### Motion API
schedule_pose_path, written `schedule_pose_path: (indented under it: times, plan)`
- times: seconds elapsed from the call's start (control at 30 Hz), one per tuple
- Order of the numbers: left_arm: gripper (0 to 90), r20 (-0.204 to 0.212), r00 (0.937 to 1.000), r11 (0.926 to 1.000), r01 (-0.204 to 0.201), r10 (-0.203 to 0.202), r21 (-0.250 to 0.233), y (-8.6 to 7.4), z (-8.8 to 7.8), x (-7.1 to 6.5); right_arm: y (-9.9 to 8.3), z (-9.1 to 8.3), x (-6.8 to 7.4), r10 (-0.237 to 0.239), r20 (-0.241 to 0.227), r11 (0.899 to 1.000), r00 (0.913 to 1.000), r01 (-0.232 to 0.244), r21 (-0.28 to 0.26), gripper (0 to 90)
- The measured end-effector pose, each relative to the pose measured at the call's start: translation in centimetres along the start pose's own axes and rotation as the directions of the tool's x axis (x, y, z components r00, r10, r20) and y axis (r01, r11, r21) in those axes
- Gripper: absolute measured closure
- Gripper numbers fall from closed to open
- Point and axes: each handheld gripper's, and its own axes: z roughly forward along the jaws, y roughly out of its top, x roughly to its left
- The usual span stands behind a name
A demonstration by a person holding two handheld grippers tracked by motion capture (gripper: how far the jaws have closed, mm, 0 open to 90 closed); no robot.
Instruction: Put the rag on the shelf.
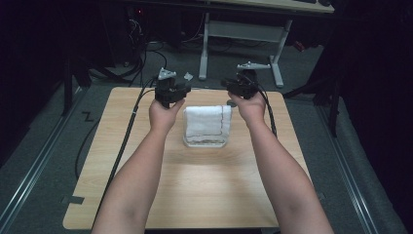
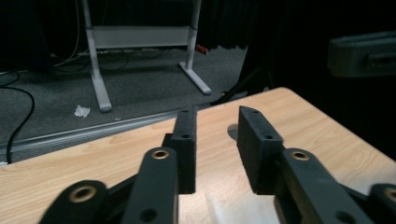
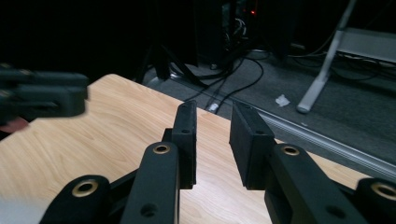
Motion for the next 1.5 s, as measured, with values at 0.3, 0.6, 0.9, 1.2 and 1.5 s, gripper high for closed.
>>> schedule_pose_path:
  times: [0.3,0.6,0.9,1.2,1.5]
  plan:
    - [64.8,-0.019,0.9997,0.9998,-0.018,0.017,-0.004,-0.2,-1.7,0.0,-1.0,-1.4,-0.7,-0.007,0.027,1.000,0.9996,0.007,0.015,71.5]
    - [64.3,-0.047,0.9988,0.9997,-0.013,0.012,-0.021,-2.3,-4.6,0.6,-3.5,-4.0,-0.7,-0.040,0.047,0.999,0.9981,0.039,0.014,69.1]
    - [63.9,-0.055,0.9980,0.9987,-0.033,0.031,-0.038,-6.5,-9.9,1.2,-6.5,-7.4,0.2,-0.073,0.088,0.997,0.9935,0.075,-0.022,63.1]
    - [62.5,-0.024,0.9994,0.9993,-0.025,0.025,-0.026,-10.0,-13.6,0.0,-8.7,-9.9,1.8,-0.104,0.091,0.994,0.9904,0.108,-0.035,60.2]
    - [59.5,0.011,0.9993,0.9989,-0.036,0.036,0.029,-13.9,-17.5,-1.6,-11.7,-11.8,4.7,-0.154,0.072,0.988,0.9854,0.155,0.001,53.8]
